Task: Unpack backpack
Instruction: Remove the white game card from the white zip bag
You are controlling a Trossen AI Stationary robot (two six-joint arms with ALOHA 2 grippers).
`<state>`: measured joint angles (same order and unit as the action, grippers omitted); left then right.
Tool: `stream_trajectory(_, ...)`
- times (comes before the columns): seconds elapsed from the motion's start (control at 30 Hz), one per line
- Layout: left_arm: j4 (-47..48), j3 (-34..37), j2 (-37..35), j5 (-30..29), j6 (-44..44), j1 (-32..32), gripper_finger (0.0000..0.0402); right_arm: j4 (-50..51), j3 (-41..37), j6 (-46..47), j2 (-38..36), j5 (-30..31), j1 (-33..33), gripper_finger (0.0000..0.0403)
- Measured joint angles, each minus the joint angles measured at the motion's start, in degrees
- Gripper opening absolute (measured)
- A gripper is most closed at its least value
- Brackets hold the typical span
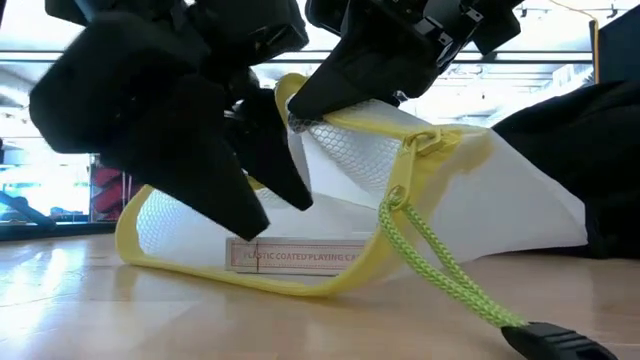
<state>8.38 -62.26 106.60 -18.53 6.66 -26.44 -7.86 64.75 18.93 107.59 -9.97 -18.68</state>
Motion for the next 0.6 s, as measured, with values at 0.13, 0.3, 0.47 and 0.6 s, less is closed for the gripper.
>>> stream_trajectory(0.13, 0.0, 0.0, 1.9, 2.2, 1.5, 1.2, 0.0394, 0.0, 0.0, 0.0, 0.0, 0.1, 0.0, 0.0)
stream_trajectory(0.3, -0.6, -0.3, 4.1, 3.7, 3.9, 2.3, 0.0394, 0.0, 0.0, 0.0, 0.0, 0.1, 0.0, 0.0)
stream_trajectory(0.47, -0.4, -0.3, 4.5, 4.2, 7.1, 2.6, 0.0377, 0.0, 0.0, 0.0, 0.0, -0.1, 0.0, 0.0)
stream_trajectory(0.6, -0.1, -0.2, 4.5, 5.0, 7.9, 2.6, 0.0318, -0.1, 0.0, 0.0, 0.0, -0.4, 0.0, 0.0)
